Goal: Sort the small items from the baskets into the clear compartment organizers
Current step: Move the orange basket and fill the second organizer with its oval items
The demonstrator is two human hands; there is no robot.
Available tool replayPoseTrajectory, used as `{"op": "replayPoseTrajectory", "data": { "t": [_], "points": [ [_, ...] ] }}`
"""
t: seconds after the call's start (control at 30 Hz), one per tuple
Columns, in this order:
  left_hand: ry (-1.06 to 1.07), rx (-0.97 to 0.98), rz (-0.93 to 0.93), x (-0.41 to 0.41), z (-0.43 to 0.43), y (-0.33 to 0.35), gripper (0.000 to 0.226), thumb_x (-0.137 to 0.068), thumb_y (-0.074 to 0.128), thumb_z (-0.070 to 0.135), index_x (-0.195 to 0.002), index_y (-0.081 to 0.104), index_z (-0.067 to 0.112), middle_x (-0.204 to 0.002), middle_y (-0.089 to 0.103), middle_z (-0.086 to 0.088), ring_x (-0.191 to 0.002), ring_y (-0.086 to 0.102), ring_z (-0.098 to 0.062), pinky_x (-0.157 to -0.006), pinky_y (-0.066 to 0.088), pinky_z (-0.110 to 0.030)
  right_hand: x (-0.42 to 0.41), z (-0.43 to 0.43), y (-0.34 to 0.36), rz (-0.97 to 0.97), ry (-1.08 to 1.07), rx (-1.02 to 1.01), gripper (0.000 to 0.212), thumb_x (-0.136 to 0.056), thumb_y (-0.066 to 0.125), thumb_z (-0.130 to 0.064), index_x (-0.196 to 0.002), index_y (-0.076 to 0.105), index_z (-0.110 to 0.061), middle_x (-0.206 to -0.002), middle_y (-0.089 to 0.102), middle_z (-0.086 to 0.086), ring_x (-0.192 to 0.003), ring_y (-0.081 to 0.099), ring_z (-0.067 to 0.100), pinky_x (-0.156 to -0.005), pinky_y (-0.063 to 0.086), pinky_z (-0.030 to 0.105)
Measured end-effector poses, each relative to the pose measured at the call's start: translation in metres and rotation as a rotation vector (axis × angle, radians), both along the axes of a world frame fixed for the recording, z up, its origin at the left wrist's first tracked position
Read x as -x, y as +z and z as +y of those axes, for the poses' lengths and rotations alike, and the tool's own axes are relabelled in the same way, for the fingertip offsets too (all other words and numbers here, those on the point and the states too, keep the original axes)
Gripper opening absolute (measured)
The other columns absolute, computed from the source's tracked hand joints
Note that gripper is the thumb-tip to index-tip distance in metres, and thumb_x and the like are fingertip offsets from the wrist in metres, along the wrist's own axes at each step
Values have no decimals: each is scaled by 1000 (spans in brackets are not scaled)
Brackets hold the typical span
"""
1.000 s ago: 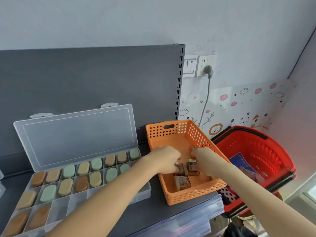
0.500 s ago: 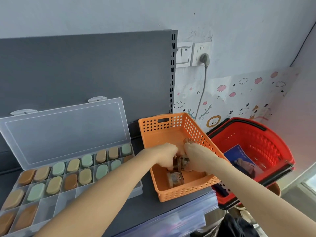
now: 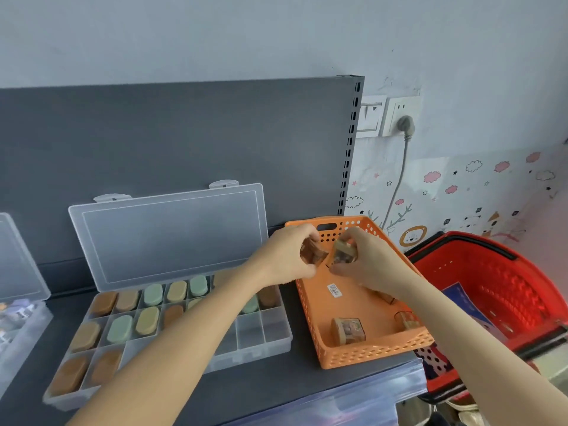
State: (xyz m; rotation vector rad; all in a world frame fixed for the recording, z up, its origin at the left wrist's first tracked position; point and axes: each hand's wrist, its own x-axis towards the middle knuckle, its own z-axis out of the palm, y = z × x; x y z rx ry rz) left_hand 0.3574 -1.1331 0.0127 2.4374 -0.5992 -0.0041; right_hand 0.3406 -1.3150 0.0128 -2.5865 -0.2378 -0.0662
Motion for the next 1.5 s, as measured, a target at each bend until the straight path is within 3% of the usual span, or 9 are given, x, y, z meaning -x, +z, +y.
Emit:
{"op": "replayPoseTrajectory", "data": {
  "t": [0.23, 0.4, 0.53, 0.63, 0.77, 0.93, 1.1, 1.2, 1.5],
  "points": [
    [153, 55, -78, 29, 68, -2, 51, -73, 75, 17, -119, 53, 18, -116, 52, 4, -105, 50, -12, -91, 44, -24, 17, 67, 9, 100, 157, -270, 39, -82, 71, -25, -115, 51, -26, -89, 65, -2, -62, 69, 14, -51, 58, 28],
    [222, 103, -42, 58, 120, -13, 42, -73, 75, 13, -107, 52, 23, -108, 55, 5, -97, 53, -11, -84, 47, -24, 28, 116, -4, 223, 216, -462, 28, -89, 62, -14, -115, 54, -18, -95, 64, 5, -78, 70, 18, -68, 61, 33],
    [306, 136, -9, 81, 160, -23, 43, -72, 76, 15, -104, 51, 29, -105, 56, 11, -96, 54, -8, -78, 46, -16, 38, 150, -14, 307, 256, -525, 40, -90, 55, -2, -127, 52, -15, -105, 59, 0, -90, 65, 16, -69, 59, 23],
    [347, 147, 12, 99, 185, -27, 42, -75, 77, 17, -105, 51, 29, -103, 57, 14, -95, 55, -7, -71, 42, -9, 45, 170, -22, 358, 325, -562, 38, -89, 54, 2, -121, 54, -18, -107, 59, 0, -98, 64, 21, -78, 60, 33],
    [384, 140, 27, 116, 218, -35, 43, -74, 77, 15, -105, 52, 33, -104, 57, 18, -99, 55, -6, -78, 45, -12, 52, 193, -34, 285, 358, -485, 48, -82, 69, -11, -127, 53, -20, -106, 60, -4, -98, 63, 19, -85, 57, 35],
    [386, 60, 81, 132, 250, -42, 43, -76, 74, 20, -110, 54, 37, -110, 57, 20, -102, 55, -2, -85, 47, -16, 59, 218, -43, 181, 383, -339, 48, -72, 80, -17, -115, 58, -19, -99, 62, -5, -88, 60, 3, -69, 45, 4],
    [363, 43, 136, 137, 252, -47, 45, -76, 76, 25, -113, 54, 40, -109, 55, 28, -104, 54, 3, -82, 43, -9, 63, 234, -53, 125, 421, -168, 54, -70, 82, -24, -118, 57, -18, -107, 64, -1, -98, 59, 18, -85, 50, 29],
    [331, 32, 166, 134, 252, -47, 50, -77, 76, 26, -120, 53, 38, -112, 52, 29, -105, 50, 5, -79, 38, -4, 66, 235, -58, 107, 445, -105, 57, -69, 82, -28, -119, 56, -18, -110, 62, 1, -100, 56, 19, -87, 50, 32],
    [254, -150, 238, 132, 252, -58, 52, -80, 73, 30, -128, 53, 31, -120, 48, 17, -113, 40, -5, -92, 38, -20, 66, 234, -69, 74, 495, 125, 64, -73, 76, -47, -122, 58, -10, -115, 55, 7, -110, 46, 23, -92, 42, 31]
  ]
}}
